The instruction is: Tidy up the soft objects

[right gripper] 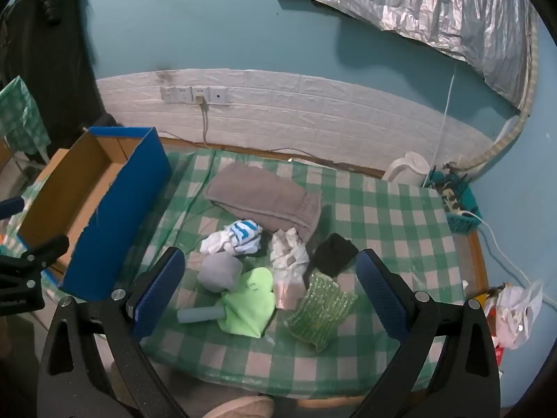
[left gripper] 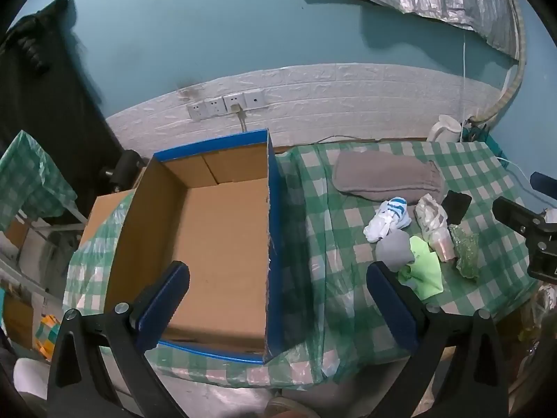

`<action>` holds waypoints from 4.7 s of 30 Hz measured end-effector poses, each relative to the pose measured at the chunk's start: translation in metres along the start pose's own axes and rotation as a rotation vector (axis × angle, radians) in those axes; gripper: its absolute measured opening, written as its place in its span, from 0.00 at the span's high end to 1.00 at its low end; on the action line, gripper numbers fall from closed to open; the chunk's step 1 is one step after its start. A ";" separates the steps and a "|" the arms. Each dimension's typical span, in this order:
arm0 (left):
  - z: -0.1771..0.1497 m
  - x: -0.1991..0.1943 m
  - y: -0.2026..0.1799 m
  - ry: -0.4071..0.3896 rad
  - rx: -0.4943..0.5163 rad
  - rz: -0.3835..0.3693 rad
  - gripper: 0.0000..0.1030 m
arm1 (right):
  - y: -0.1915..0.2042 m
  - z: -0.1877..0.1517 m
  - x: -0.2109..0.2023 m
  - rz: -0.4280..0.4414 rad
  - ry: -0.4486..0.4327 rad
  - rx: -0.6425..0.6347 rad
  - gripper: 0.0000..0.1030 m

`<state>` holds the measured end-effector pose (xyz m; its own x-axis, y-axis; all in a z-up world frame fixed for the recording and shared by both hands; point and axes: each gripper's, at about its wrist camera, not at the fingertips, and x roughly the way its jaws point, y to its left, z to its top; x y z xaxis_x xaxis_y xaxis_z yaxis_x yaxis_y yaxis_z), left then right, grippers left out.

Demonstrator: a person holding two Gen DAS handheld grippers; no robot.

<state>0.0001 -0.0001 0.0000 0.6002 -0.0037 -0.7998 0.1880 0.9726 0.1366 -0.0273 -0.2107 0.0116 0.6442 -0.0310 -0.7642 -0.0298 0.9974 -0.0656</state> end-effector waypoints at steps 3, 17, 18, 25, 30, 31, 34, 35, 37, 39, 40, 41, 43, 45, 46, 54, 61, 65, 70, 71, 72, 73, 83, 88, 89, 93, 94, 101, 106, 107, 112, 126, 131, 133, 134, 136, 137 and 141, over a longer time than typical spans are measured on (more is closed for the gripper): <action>0.001 0.001 -0.001 0.006 0.003 -0.005 0.01 | 0.000 0.000 0.000 0.000 -0.004 -0.001 0.04; 0.001 -0.005 -0.001 -0.030 -0.012 -0.019 0.01 | -0.002 -0.001 0.001 -0.003 -0.002 -0.003 0.04; 0.001 -0.005 -0.001 -0.029 -0.013 -0.019 0.01 | -0.003 -0.001 0.001 -0.003 -0.002 -0.004 0.04; 0.002 -0.005 0.000 -0.029 -0.018 -0.019 0.01 | -0.002 -0.002 0.002 -0.004 0.001 -0.004 0.04; 0.002 -0.004 0.001 -0.029 -0.029 -0.026 0.01 | -0.002 -0.002 0.003 -0.005 0.002 -0.004 0.04; 0.002 -0.004 0.001 -0.029 -0.028 -0.026 0.01 | -0.002 -0.002 0.003 -0.005 0.002 -0.004 0.04; 0.001 -0.004 0.001 -0.029 -0.027 -0.027 0.01 | -0.001 -0.002 0.003 -0.004 0.001 -0.005 0.04; 0.001 -0.004 0.002 -0.028 -0.027 -0.027 0.01 | -0.001 -0.002 0.003 -0.004 0.001 -0.006 0.04; 0.000 -0.005 0.001 -0.030 -0.027 -0.025 0.01 | -0.001 -0.002 0.003 -0.004 0.002 -0.006 0.04; 0.000 -0.005 0.001 -0.030 -0.027 -0.024 0.01 | -0.001 -0.002 0.003 -0.003 0.004 -0.005 0.04; 0.000 -0.005 0.001 -0.030 -0.028 -0.025 0.01 | -0.001 -0.001 0.002 -0.004 0.004 -0.006 0.04; 0.000 -0.005 0.001 -0.028 -0.029 -0.025 0.01 | -0.001 -0.006 0.005 -0.005 0.004 -0.005 0.04; -0.001 -0.005 0.000 -0.028 -0.030 -0.025 0.01 | -0.001 -0.006 0.005 -0.005 0.005 -0.006 0.04; -0.001 -0.005 0.000 -0.030 -0.028 -0.023 0.01 | -0.001 -0.005 0.004 -0.005 0.004 -0.006 0.04; -0.001 -0.005 0.000 -0.030 -0.026 -0.024 0.01 | -0.001 -0.004 0.004 -0.004 0.005 -0.006 0.04; -0.006 -0.004 -0.004 -0.030 0.000 -0.015 0.01 | -0.003 -0.001 0.005 -0.006 0.006 -0.007 0.04; -0.005 -0.002 -0.010 -0.022 0.028 -0.020 0.01 | -0.003 -0.009 0.006 -0.007 0.012 -0.005 0.04; -0.003 -0.004 -0.013 -0.034 0.046 -0.016 0.01 | -0.002 -0.009 0.004 -0.007 0.012 -0.004 0.04; -0.002 -0.006 -0.014 -0.052 0.058 -0.005 0.01 | -0.005 -0.004 0.006 -0.004 0.013 -0.011 0.04; -0.002 -0.006 -0.014 -0.050 0.056 -0.005 0.01 | -0.005 -0.004 0.006 -0.004 0.014 -0.010 0.04; -0.002 -0.006 -0.013 -0.050 0.054 -0.004 0.01 | -0.004 -0.004 0.006 -0.004 0.012 -0.010 0.04; -0.001 -0.006 -0.012 -0.048 0.054 -0.001 0.01 | -0.004 -0.004 0.006 -0.003 0.012 -0.010 0.04; -0.001 -0.003 -0.010 -0.037 0.029 -0.016 0.01 | -0.005 -0.004 0.007 -0.004 0.014 -0.011 0.04; -0.003 -0.002 -0.011 -0.031 0.023 -0.039 0.01 | -0.004 -0.004 0.007 -0.004 0.015 -0.011 0.04; -0.003 -0.002 -0.011 -0.033 0.017 -0.043 0.01 | -0.004 -0.004 0.007 -0.004 0.015 -0.011 0.04; -0.003 -0.001 -0.009 -0.033 0.001 -0.050 0.01 | -0.005 -0.004 0.007 -0.003 0.015 -0.010 0.04; -0.003 0.000 -0.009 -0.032 0.000 -0.051 0.01 | -0.005 -0.004 0.007 -0.004 0.016 -0.012 0.04; -0.005 0.007 -0.010 -0.002 -0.012 -0.078 0.01 | -0.005 -0.008 0.007 0.000 0.018 -0.012 0.04; -0.006 0.010 -0.017 -0.022 0.018 -0.086 0.01 | -0.009 -0.011 0.012 -0.001 0.028 -0.007 0.04; -0.007 0.010 -0.019 -0.042 0.035 -0.091 0.01 | -0.011 -0.011 0.013 -0.002 0.031 -0.006 0.04; -0.007 0.015 -0.026 -0.083 0.047 -0.138 0.01 | -0.025 -0.015 0.023 -0.001 0.067 0.019 0.04; -0.016 0.059 -0.077 0.020 0.198 -0.112 0.01 | -0.074 -0.041 0.081 -0.020 0.206 0.096 0.04; -0.020 0.074 -0.094 0.053 0.248 -0.118 0.01 | -0.083 -0.053 0.107 -0.022 0.273 0.118 0.04; -0.023 0.079 -0.099 0.056 0.271 -0.114 0.01 | -0.085 -0.057 0.116 -0.026 0.299 0.126 0.04; -0.025 0.082 -0.102 0.058 0.283 -0.111 0.01 | -0.086 -0.060 0.121 -0.023 0.313 0.129 0.04; -0.030 0.089 -0.109 0.074 0.314 -0.099 0.01 | -0.087 -0.065 0.128 -0.018 0.339 0.135 0.04; -0.032 0.092 -0.111 0.083 0.321 -0.100 0.01 | -0.087 -0.067 0.131 -0.018 0.351 0.136 0.04; -0.038 0.100 -0.117 0.104 0.345 -0.104 0.01 | -0.088 -0.074 0.139 -0.011 0.378 0.143 0.05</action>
<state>0.0086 -0.1055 -0.1185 0.4855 -0.0579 -0.8723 0.5058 0.8325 0.2263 0.0086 -0.3078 -0.1361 0.3170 -0.0367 -0.9477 0.0992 0.9951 -0.0054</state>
